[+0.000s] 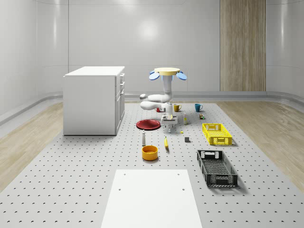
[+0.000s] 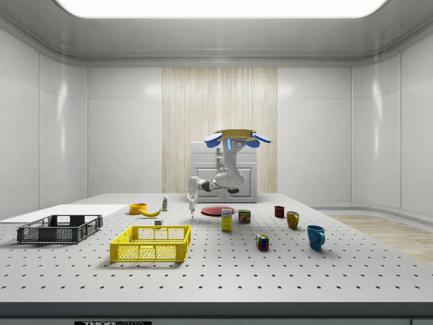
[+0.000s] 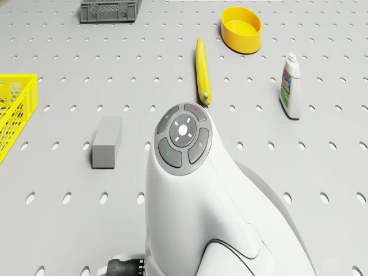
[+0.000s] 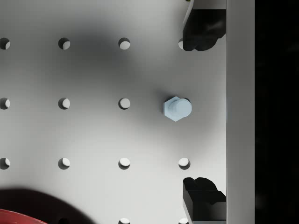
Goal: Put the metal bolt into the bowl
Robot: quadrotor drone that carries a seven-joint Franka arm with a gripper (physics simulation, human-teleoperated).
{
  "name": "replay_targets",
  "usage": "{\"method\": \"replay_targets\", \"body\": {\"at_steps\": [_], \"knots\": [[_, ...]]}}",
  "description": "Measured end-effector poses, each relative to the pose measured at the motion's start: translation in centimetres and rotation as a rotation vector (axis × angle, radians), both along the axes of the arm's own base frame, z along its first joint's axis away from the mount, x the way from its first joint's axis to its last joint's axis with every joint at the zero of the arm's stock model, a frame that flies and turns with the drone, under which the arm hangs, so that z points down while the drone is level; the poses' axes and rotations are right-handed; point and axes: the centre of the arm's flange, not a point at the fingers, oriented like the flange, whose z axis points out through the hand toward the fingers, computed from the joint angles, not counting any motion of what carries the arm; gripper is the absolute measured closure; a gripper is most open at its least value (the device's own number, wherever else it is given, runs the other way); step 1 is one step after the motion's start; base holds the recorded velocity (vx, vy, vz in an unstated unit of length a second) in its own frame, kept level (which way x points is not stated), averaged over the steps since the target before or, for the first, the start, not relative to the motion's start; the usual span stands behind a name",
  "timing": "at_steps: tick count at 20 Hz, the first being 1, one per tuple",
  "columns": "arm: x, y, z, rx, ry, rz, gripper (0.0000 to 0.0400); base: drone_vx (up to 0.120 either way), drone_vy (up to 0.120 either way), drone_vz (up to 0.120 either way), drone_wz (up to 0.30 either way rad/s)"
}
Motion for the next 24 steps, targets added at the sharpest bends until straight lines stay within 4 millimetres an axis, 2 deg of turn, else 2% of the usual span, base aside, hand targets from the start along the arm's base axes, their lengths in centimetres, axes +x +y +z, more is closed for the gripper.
{"method": "replay_targets", "body": {"at_steps": [11,12,13,15,17,20,24], "knots": [[0.0,0.0,2.8,0.000,0.000,0.000,0.0000,0.000,0.000,0.000,0.000],[0.0,0.0,2.9,0.000,0.000,0.000,0.0024,0.000,0.000,0.000,0.000],[0.0,0.0,3.0,0.000,0.000,0.000,0.0085,0.000,0.000,0.000,0.000],[0.0,0.0,3.2,0.000,0.000,0.000,0.0169,0.000,0.000,0.000,0.000],[0.0,0.0,3.3,0.000,0.000,0.000,0.0221,0.000,0.000,0.000,0.000],[0.0,0.0,3.3,0.000,0.000,0.000,0.0263,0.000,0.000,0.000,0.000],[0.0,0.0,3.4,0.000,0.000,0.003,0.0283,0.000,0.000,0.000,0.000]]}}
